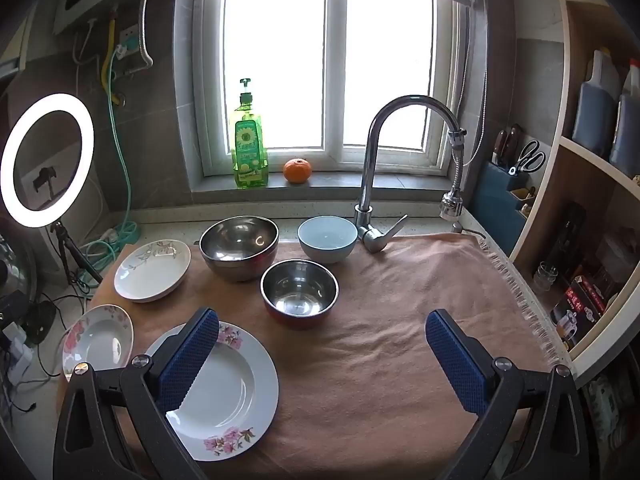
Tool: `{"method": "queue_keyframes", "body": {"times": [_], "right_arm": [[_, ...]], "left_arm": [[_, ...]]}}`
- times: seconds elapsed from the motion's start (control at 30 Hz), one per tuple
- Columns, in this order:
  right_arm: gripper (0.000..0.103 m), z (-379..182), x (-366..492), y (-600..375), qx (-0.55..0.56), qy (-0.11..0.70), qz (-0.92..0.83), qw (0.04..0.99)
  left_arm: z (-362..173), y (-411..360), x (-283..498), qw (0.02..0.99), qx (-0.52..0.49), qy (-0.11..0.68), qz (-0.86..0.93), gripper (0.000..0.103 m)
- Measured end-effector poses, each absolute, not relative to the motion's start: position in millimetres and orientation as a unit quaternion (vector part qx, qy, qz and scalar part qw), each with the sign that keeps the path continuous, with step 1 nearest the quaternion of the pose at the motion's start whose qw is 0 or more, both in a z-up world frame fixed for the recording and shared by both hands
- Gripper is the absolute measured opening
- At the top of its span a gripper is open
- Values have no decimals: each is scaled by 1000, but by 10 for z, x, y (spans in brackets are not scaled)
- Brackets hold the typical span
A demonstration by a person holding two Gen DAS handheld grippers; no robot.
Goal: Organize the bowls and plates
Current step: 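Move both grippers toward the pink rose plate on the table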
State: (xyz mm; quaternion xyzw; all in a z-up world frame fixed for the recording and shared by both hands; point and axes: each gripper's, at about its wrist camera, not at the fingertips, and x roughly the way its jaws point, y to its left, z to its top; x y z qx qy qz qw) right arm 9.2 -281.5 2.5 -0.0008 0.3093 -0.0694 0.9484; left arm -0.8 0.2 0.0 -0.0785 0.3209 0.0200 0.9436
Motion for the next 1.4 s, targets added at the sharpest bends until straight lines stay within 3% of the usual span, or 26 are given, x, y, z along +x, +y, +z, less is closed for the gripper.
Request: {"method": "queue_keyframes", "body": {"times": [1.4], "right_arm": [[102,31,37,-2831,5,307,-69,949]], "left_arm": [[28,28,12,942,-73,326,21,101]]}}
